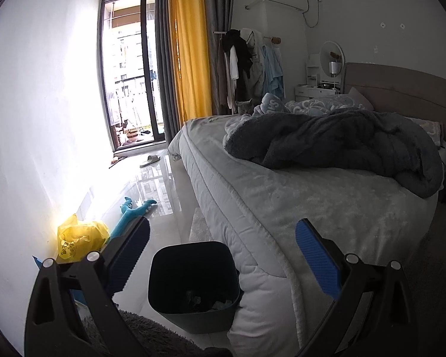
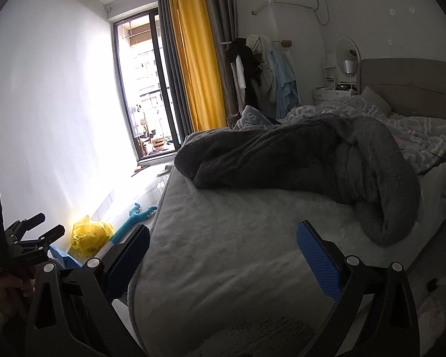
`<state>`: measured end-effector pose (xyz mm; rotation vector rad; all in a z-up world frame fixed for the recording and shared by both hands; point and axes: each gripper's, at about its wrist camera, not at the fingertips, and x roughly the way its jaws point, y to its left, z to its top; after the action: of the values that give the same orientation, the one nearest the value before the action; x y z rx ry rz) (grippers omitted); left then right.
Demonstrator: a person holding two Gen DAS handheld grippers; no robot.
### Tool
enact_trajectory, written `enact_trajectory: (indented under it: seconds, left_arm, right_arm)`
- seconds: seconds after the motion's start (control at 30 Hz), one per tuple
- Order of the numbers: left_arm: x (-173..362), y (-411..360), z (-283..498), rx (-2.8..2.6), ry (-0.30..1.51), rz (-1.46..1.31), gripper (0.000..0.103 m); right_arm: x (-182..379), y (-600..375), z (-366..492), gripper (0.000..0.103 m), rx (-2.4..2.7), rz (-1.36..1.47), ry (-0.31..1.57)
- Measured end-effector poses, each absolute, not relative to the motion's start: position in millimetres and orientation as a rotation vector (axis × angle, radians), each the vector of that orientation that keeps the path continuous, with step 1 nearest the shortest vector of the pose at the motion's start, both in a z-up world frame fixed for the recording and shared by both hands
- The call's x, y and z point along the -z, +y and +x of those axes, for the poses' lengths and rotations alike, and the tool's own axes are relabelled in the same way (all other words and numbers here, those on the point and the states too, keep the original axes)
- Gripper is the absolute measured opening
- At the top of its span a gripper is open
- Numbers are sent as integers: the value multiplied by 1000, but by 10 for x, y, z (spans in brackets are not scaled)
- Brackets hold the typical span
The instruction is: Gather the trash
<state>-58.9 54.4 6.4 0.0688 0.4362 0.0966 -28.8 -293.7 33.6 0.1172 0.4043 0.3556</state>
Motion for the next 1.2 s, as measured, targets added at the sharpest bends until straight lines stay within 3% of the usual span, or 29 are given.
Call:
enact_trajectory:
  seconds: [1.2]
  left_arm:
    - [-28,619,-583,-94,465,24,100]
  right_arm:
    - [-324,-2750,-340,100,-386,54,435]
